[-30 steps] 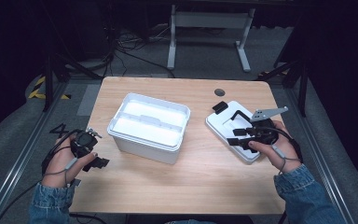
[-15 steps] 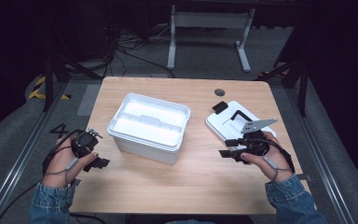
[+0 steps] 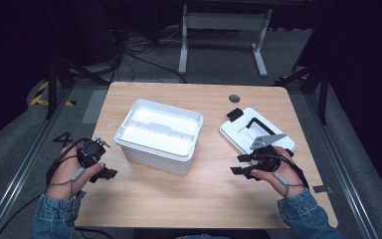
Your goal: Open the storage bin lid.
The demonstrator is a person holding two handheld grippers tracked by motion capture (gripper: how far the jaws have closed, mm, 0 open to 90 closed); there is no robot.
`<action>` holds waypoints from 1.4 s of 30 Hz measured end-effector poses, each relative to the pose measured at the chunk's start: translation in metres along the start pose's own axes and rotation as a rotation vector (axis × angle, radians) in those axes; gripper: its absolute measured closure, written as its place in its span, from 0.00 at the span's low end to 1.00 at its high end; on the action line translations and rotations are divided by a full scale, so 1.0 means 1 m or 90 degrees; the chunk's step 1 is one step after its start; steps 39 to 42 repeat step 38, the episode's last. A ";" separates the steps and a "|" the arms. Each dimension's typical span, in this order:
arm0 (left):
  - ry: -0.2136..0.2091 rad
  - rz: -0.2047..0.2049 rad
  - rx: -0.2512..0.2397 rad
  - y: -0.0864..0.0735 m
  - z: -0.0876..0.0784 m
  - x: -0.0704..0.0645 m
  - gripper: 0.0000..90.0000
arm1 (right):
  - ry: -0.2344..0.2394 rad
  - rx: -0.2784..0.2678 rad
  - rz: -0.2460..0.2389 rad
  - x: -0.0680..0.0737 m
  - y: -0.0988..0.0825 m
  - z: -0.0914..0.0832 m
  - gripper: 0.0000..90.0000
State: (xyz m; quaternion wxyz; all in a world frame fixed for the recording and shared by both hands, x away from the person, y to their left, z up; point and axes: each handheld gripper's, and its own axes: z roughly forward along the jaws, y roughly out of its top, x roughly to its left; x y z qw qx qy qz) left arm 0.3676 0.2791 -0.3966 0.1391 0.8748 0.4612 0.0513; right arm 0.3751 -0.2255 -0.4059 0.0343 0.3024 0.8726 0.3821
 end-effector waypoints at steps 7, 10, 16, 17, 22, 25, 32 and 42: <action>0.000 -0.001 0.004 0.000 0.001 0.000 0.21 | -0.004 0.021 0.009 -0.003 -0.009 0.014 0.47; 0.002 0.002 0.003 0.001 0.001 0.001 0.21 | -0.007 0.026 0.007 -0.004 -0.013 0.020 0.47; 0.002 0.006 0.004 0.001 0.002 0.001 0.21 | -0.008 0.034 0.007 -0.003 -0.021 0.031 0.45; 0.002 0.006 0.004 0.001 0.002 0.000 0.21 | -0.009 0.034 0.003 -0.003 -0.022 0.032 0.45; -0.001 0.008 0.010 0.002 0.004 -0.002 0.21 | -0.019 0.044 -0.011 -0.001 -0.027 0.039 0.44; -0.002 0.014 0.011 0.002 0.004 -0.002 0.21 | -0.025 0.046 -0.021 0.000 -0.029 0.042 0.43; -0.005 0.011 0.013 0.002 0.005 -0.002 0.21 | -0.037 0.048 -0.055 0.005 -0.033 0.051 0.41; 0.000 0.007 0.006 0.003 0.005 0.001 0.21 | -0.049 0.043 -0.069 0.007 -0.037 0.059 0.38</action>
